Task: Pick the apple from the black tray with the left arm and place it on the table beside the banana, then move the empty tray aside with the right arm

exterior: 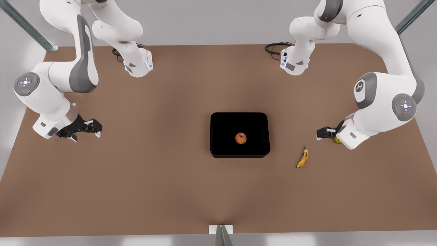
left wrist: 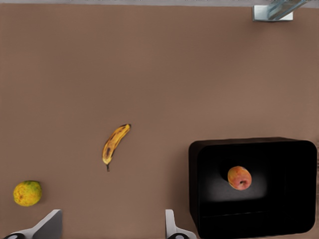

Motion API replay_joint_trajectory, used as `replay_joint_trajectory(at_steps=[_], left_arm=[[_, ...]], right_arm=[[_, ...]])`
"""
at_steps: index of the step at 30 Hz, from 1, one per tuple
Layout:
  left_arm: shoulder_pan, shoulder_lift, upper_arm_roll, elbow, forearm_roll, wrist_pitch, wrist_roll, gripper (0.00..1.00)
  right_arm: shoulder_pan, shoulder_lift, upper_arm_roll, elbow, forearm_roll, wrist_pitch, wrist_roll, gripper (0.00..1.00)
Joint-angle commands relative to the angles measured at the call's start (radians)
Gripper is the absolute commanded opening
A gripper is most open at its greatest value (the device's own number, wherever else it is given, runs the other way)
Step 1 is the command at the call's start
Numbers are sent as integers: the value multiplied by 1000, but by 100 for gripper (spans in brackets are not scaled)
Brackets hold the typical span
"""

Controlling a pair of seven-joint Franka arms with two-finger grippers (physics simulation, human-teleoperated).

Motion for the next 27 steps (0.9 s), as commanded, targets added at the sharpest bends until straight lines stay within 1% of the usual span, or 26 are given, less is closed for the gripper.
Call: replay_joint_trajectory(at_steps=[1, 2, 4, 5, 6, 7, 8, 10, 11, 12, 15, 18, 24, 27], left_arm=[[-3, -1, 0, -5, 4, 26, -3, 100], [-5, 1, 0, 5, 0, 26, -1, 100], [0, 25, 3, -6, -4, 38, 5, 100], [-9, 42, 0, -14, -4, 95, 10, 100], [-72, 62, -22, 0, 4, 113, -1, 100], [-185, 73, -22, 9, 4, 161, -286, 100], [-293, 80, -23, 6, 77, 175, -464, 100], [-408, 120, -22, 0, 91, 199, -682, 100], [-439, 142, -22, -18, 99, 207, -733, 100], [-440, 156, -22, -58, 93, 245, -736, 100], [-470, 234, -22, -69, 85, 308, -805, 100], [-470, 240, -20, -192, 97, 420, -796, 100], [-474, 260, -22, -233, 91, 483, -805, 100], [-514, 300, -22, -233, 88, 540, -816, 100]], right_arm=[[-39, -2, -7, 1, 60, 23, -194, 100], [-36, 18, -4, 14, 57, 30, -105, 100], [-34, 29, 1, 22, 57, 30, -93, 100], [-34, 37, 1, 30, 58, 30, -90, 100], [-33, 43, 1, 34, 57, 30, -90, 100], [-29, 53, 2, 36, 57, 30, -90, 100], [-22, 55, 5, 53, 57, 30, -87, 100], [-19, 55, 5, 53, 57, 30, -87, 100], [-19, 57, 5, 53, 57, 30, -87, 100], [-19, 57, 5, 53, 57, 30, -87, 100], [-19, 58, 5, 53, 57, 29, -87, 100], [-19, 64, 5, 53, 54, 29, -90, 100], [-19, 72, 4, 53, 54, 29, -90, 100], [-20, 73, 4, 53, 52, 29, -90, 100]])
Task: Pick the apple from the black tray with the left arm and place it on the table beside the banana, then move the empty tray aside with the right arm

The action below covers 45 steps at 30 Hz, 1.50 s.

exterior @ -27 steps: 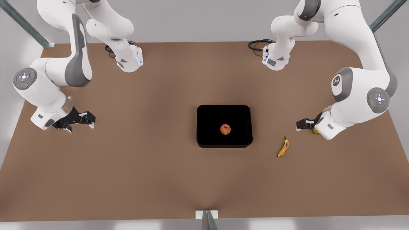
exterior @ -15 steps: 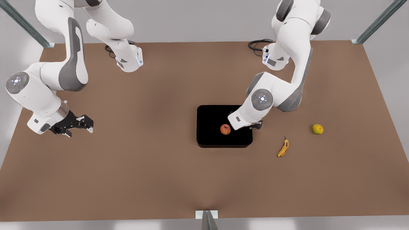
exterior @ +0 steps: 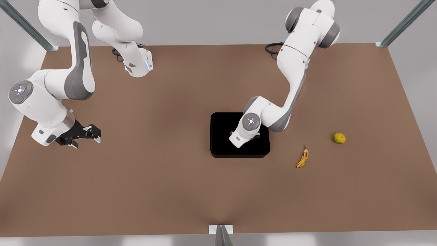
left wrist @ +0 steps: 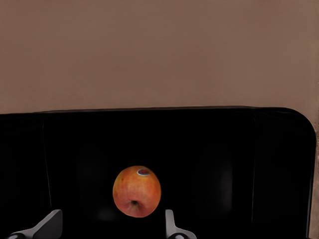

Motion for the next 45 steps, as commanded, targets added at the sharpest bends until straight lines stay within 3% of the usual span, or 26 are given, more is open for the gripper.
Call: replay_joint_trajectory(at_steps=[1, 14, 26, 27, 28, 29, 32, 34, 37, 39, 42, 45], left_arm=[[-20, 24, 0, 0, 2, 97, -289, 100], [-24, 35, 5, -167, 79, 299, -274, 100], [-42, 50, 3, -201, 80, 342, -289, 100], [-42, 49, 3, -203, 80, 342, -289, 96], [-42, 50, 3, -204, 80, 342, -289, 78], [-42, 50, 3, -203, 79, 342, -289, 68], [-42, 35, 3, -203, 80, 330, -289, 68], [-30, -60, 6, -196, 79, 180, -274, 68], [90, -178, 11, -34, 67, -262, -21, 69], [262, -229, 13, -5, 77, -408, 322, 71], [389, -180, 20, -35, 146, -359, 548, 71], [475, -148, 20, -175, 148, -154, 600, 72]], right_arm=[[-1, 0, 0, 1, 0, 0, -22, 100], [-1, 0, 0, 1, -2, 1, -22, 100], [-1, 13, 0, 2, 0, 6, -22, 100], [-2, 13, -2, 2, 0, 6, -23, 100], [-4, 13, -3, 2, 0, 6, -23, 100], [-2, 13, -3, 2, 0, 6, -22, 100], [-2, 13, -3, 4, 0, 6, -22, 100], [-1, 13, -3, 2, 1, 6, -22, 100], [1, 13, -2, 2, 0, 6, -22, 100], [-1, 13, -2, 4, -2, 6, -22, 100], [1, 7, 2, 10, -2, -7, -19, 100], [4, -26, 119, 57, -5, -141, 84, 100]])
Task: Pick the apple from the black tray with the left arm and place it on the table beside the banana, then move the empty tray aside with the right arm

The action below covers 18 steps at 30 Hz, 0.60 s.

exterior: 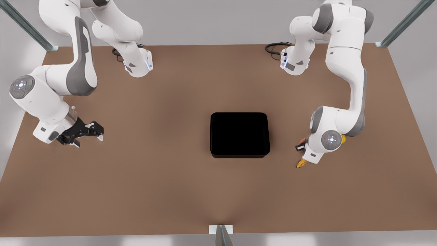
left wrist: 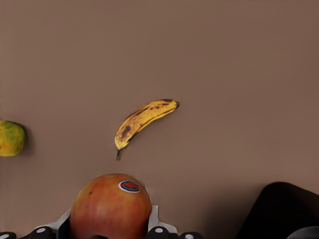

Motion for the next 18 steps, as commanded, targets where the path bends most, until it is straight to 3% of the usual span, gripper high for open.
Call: replay_joint_trajectory(at_steps=[1, 5, 8, 10, 11, 12, 16, 17, 18], left_arm=[[30, 17, 1, -34, 16, 56, 563, 72], [158, 56, 8, -51, 46, 188, 713, 72], [188, 99, 11, -60, 49, 290, 739, 72], [195, 134, 34, -53, 76, 373, 741, 73], [197, 140, 34, -53, 76, 376, 736, 82], [200, 140, 36, -53, 76, 376, 739, 100], [198, 131, 42, -45, 70, 364, 709, 100], [192, 92, 21, 10, 9, 252, 609, 100], [191, 80, -4, 218, -66, -31, 606, 100]], right_arm=[[39, -7, 98, 50, -34, -149, 236, 100], [45, -2, 266, 105, -53, -232, 574, 100], [222, 19, 273, 105, -103, -232, 893, 100], [282, 53, 273, 105, -102, -221, 890, 100], [303, 88, 274, 110, -68, -213, 1070, 100], [369, 142, 280, 157, -68, -213, 1311, 100], [398, 263, 267, 121, -62, 60, 1526, 100], [398, 308, 267, 122, -59, 93, 1611, 100], [398, 325, 267, 124, -60, 129, 1691, 100]])
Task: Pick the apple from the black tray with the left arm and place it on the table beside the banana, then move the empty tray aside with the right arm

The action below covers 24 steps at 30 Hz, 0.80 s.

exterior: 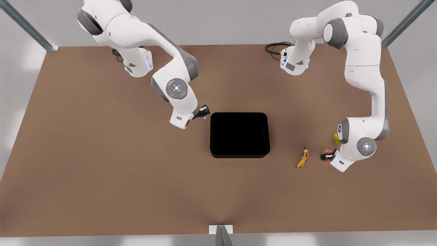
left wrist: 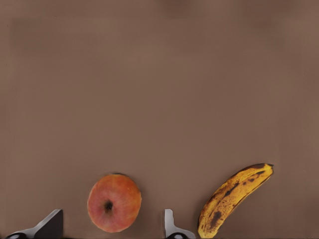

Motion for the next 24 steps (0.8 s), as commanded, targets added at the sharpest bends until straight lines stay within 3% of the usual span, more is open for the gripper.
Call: replay_joint_trajectory(at_steps=[1, 2, 3, 4, 5, 7, 9, 10, 11, 13, 24], left_arm=[[-4, -18, -50, 283, -81, -519, 161, 100], [5, -116, -58, 311, -112, -556, 184, 100], [46, -209, -50, 233, -242, -539, 252, 100], [49, -346, -49, -1, -239, -362, 233, 100], [48, -387, -49, -55, -219, -353, 143, 100], [49, -375, -46, -26, -219, -370, 135, 100], [51, -332, -20, 41, -159, -379, 137, 100], [16, -294, 18, 92, -171, -433, 201, 100], [-87, -312, 144, 57, -293, -409, 255, 100], [-99, -372, 143, -25, -248, -392, 247, 100], [-127, -325, 140, 40, -241, -436, 209, 100]], right_arm=[[1, 40, -1, 4, 9, 174, 990, 100], [3, 72, 6, 7, 0, 183, 1036, 100], [3, 82, 25, 2, 4, 253, 1040, 100], [4, 95, 36, -2, -2, 258, 1045, 100], [6, 96, 39, -39, -45, 299, 1043, 100], [1, 79, 39, -166, -96, 445, 1043, 100], [3, 80, 45, -189, -114, 482, 1042, 100], [1, 83, 65, -195, -152, 504, 1043, 100], [1, 85, 87, -194, -154, 511, 1028, 100], [1, 109, 95, -195, -154, 511, 985, 100], [-19, 240, 98, -202, -290, 547, 775, 100]])
